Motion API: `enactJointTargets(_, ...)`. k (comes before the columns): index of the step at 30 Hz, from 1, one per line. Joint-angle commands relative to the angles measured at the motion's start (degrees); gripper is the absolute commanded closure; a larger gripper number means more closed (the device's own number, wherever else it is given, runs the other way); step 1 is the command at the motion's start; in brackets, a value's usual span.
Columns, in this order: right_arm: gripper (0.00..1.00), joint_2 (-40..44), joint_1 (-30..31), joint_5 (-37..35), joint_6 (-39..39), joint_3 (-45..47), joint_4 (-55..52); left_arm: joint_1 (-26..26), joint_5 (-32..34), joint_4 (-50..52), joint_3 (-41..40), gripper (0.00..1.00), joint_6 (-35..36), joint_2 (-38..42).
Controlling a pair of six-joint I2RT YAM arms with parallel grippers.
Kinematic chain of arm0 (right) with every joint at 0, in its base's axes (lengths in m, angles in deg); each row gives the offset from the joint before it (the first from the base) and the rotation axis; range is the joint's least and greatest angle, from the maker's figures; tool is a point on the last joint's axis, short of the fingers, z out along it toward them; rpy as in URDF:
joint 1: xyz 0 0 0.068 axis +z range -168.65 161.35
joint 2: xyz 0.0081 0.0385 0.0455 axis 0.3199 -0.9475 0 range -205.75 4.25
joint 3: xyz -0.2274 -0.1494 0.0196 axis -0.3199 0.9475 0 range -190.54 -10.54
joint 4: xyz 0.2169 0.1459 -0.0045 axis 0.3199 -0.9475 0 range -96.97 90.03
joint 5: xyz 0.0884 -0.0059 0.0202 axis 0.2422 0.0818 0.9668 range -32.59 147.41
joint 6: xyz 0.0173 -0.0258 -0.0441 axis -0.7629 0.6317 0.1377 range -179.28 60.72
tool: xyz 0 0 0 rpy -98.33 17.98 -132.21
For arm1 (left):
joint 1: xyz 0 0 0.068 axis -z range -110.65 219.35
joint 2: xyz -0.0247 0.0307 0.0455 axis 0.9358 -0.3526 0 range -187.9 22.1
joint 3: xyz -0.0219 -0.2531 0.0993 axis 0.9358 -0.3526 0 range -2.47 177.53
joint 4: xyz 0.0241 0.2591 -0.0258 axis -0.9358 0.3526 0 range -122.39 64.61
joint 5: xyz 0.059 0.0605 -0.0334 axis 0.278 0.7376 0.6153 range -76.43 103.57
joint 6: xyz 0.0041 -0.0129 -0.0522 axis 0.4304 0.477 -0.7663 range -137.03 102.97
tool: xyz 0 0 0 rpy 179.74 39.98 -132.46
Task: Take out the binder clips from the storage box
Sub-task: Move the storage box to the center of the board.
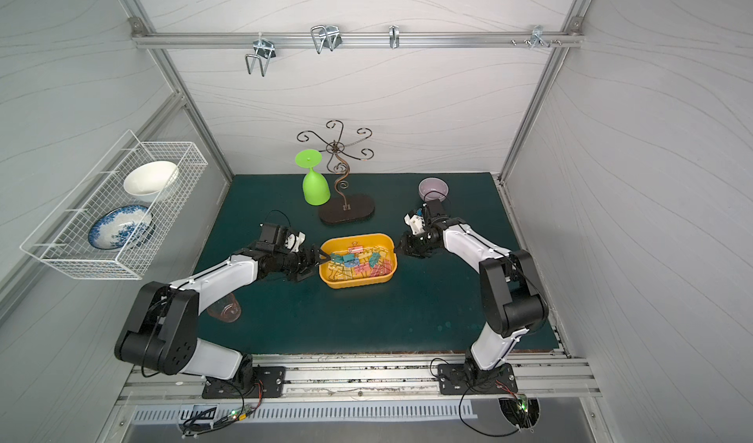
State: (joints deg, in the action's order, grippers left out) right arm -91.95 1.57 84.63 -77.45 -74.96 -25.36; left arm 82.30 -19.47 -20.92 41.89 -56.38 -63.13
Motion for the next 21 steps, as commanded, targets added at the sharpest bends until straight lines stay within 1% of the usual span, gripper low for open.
enactJointTargets(1,0.63,-2.9,-0.4,2.5,-1.7,-2.1,0.4,0.5,0.6,-2.2,3.8,0.21,0.4,-2.2)
enactJointTargets(4,0.62,-5.6,0.0,4.2,-4.0,-2.6,2.2,0.6,-0.3,-1.9,5.3,0.23,1.2,-3.8)
enactJointTargets(10,0.62,-7.3,1.5,5.1,-4.5,-2.3,2.8,1.2,-2.1,-1.0,7.3,0.24,2.3,-5.6)
enactJointTargets(13,0.64,-5.9,2.0,5.9,-4.9,-0.3,4.0,1.5,-3.1,-0.9,7.7,0.24,2.7,-6.1)
enactJointTargets(15,0.65,-4.1,2.3,5.9,-5.3,1.5,4.5,1.6,-4.1,-1.0,7.8,0.24,2.6,-6.3)
enactJointTargets(19,0.65,0.1,2.4,6.8,-5.1,5.0,4.7,3.3,-0.7,1.8,8.6,0.24,4.6,-5.2)
enactJointTargets(21,0.65,1.9,2.4,6.8,-4.8,6.6,4.5,3.6,-1.3,1.7,8.5,0.24,4.4,-5.3)
